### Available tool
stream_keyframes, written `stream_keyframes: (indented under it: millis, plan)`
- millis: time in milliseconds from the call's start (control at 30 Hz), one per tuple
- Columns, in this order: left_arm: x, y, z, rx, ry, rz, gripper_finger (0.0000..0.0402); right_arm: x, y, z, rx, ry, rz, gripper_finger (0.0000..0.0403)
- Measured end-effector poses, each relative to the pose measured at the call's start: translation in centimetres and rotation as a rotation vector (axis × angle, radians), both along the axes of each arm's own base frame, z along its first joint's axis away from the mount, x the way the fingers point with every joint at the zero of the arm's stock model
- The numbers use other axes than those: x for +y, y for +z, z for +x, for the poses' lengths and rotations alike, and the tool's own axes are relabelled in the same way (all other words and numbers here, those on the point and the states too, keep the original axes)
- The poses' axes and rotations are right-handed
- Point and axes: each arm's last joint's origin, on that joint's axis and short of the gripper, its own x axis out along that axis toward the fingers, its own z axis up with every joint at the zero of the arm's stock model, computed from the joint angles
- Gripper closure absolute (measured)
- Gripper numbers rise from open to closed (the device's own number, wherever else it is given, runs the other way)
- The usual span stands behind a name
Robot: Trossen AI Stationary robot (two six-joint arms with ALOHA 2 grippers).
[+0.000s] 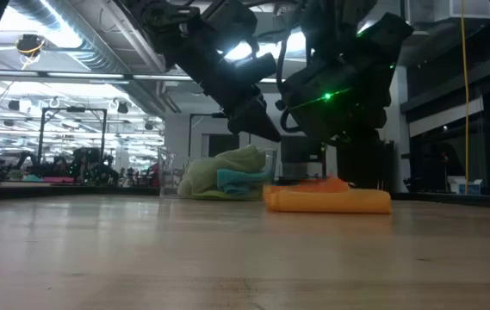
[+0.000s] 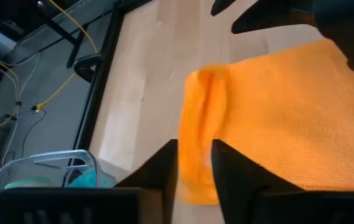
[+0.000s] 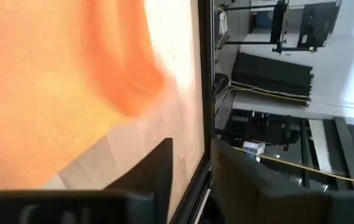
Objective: Fold microfiber towels
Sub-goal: Fold the orange towel
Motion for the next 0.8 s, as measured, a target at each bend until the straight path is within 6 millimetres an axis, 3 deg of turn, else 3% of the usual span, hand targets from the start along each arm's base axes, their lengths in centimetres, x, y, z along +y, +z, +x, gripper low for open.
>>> stream_keyframes:
  millis: [200, 400, 633, 800]
  plan:
    - [0.3, 0.0, -0.1, -0.007, 0.039, -0.011, 0.0265, 0.4, 1.1, 0.2, 0.029, -0.010, 0.015, 0.0245]
    - [-1.3, 0.3, -1.2, 0.062, 0.150, -0.008, 0.0261, 3.1, 2.8, -0.6, 0.048, -0.042, 0.219, 0.0232]
    - [-4.8, 4.1, -6.5, 0.162, 0.301, -0.347, 0.0262, 7.6, 6.1, -3.3, -0.007, -0.206, 0.634, 0.0238]
    - [-7.1, 6.0, -10.0, 0.292, 0.249, -0.498, 0.0262, 10.5, 7.0, -4.0, -0.189, -0.145, 0.673, 0.0239]
